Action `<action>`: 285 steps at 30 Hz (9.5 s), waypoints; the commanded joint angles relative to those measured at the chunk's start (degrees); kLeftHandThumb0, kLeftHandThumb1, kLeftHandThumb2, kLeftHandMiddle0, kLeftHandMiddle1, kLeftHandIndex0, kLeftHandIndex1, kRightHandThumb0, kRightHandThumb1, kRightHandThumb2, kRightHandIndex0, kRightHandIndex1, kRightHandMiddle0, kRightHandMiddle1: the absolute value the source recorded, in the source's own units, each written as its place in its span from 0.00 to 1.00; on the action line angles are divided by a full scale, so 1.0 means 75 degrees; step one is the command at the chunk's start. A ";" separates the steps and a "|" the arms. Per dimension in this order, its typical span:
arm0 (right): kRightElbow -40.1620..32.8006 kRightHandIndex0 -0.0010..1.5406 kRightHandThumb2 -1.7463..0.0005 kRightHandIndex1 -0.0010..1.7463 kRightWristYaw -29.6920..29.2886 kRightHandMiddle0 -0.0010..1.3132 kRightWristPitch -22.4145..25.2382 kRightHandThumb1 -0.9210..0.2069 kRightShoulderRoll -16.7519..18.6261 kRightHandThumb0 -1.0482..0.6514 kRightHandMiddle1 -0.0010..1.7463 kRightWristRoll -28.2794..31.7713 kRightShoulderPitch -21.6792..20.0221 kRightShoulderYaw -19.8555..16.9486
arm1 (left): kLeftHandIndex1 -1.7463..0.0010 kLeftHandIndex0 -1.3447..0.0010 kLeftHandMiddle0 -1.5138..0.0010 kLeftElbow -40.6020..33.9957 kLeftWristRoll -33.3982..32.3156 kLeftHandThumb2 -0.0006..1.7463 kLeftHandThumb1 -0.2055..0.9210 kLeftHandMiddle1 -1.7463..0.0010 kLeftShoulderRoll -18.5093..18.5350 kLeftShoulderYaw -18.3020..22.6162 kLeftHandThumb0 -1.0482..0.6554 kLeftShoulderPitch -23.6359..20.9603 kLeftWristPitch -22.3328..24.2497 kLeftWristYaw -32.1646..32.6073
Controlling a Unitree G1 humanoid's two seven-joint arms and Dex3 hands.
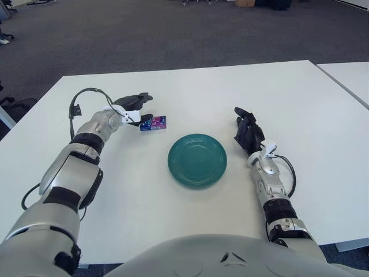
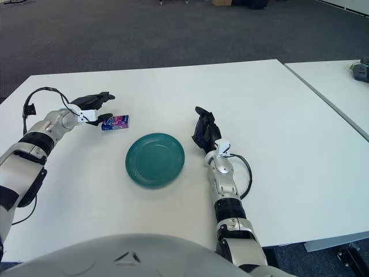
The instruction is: Put the gum into the plate.
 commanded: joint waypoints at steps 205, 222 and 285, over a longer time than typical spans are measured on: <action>0.2300 0.05 0.42 0.00 -0.0031 0.00 -0.0350 0.00 -0.0132 0.11 0.05 -0.0082 -0.0218 -0.0130 | 0.52 1.00 0.91 -0.5141 -0.0511 0.19 1.00 0.66 -0.0768 -0.1031 0.06 0.2127 -0.1789 -0.2634; 0.2197 0.07 0.42 0.01 0.0007 0.00 -0.0500 0.00 -0.0226 0.11 0.03 -0.0211 -0.0263 -0.0058 | 0.97 1.00 0.99 -0.5383 -0.0608 0.22 1.00 0.99 -0.0497 -0.0978 0.00 0.1790 -0.1960 -0.3563; 0.2728 0.03 0.46 0.00 -0.0054 0.00 -0.0388 0.00 -0.0082 0.11 0.03 -0.0229 -0.0525 -0.0159 | 1.00 1.00 1.00 -0.5990 -0.5725 0.65 1.00 1.00 -0.3494 0.3837 0.01 0.5460 0.1501 0.0012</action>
